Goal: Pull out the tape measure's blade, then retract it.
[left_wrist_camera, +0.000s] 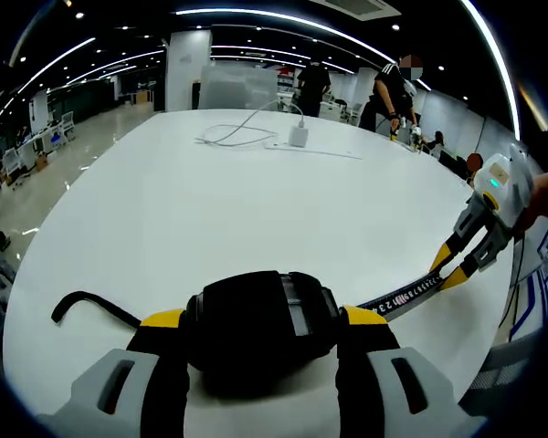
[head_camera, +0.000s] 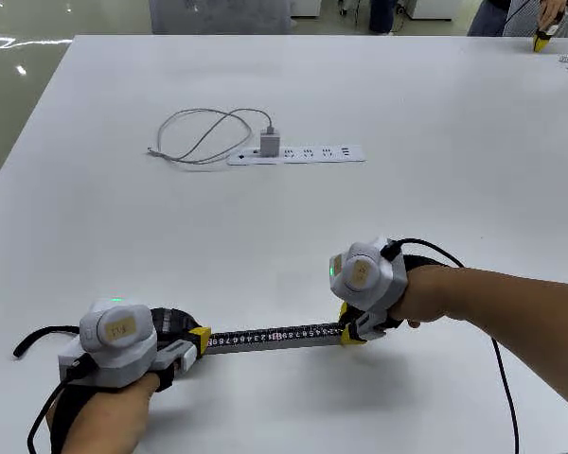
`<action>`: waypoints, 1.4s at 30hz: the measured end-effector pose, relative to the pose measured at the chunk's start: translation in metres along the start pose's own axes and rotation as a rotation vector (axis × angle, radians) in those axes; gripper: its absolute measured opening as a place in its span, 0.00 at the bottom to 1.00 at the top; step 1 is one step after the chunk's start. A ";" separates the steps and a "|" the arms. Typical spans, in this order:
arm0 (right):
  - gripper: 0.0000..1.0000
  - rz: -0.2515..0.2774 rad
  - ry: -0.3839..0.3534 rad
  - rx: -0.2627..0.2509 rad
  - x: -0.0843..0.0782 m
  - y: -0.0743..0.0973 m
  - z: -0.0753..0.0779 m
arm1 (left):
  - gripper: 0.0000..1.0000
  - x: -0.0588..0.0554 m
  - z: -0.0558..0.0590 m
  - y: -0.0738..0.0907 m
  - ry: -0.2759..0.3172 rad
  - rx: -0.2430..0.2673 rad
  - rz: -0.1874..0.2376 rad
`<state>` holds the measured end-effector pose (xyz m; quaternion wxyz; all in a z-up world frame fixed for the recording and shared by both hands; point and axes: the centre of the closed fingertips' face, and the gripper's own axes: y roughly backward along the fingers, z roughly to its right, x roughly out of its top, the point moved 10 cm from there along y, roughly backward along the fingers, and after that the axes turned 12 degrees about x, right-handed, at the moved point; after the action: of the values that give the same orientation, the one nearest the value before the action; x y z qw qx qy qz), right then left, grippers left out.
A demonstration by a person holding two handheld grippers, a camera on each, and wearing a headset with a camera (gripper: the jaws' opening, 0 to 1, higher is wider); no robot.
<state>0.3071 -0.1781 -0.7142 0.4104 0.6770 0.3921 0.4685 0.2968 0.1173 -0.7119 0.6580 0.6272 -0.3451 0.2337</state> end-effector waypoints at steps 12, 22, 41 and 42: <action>0.10 -0.016 0.005 0.000 0.006 -0.002 0.000 | 0.62 0.000 0.000 0.000 0.000 0.003 -0.001; 0.10 -0.017 -0.003 -0.006 0.010 -0.003 -0.001 | 0.62 0.000 0.000 0.001 -0.001 0.004 0.000; 0.10 -0.001 -0.025 -0.007 0.017 -0.004 0.000 | 0.62 0.001 0.000 0.001 -0.001 0.003 -0.006; 0.10 0.001 -0.027 -0.006 0.017 -0.004 0.000 | 0.62 0.001 0.000 0.001 0.000 0.002 -0.007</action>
<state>0.3109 -0.1607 -0.7129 0.4175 0.6824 0.3846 0.4606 0.2968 0.1170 -0.7109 0.6579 0.6291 -0.3429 0.2319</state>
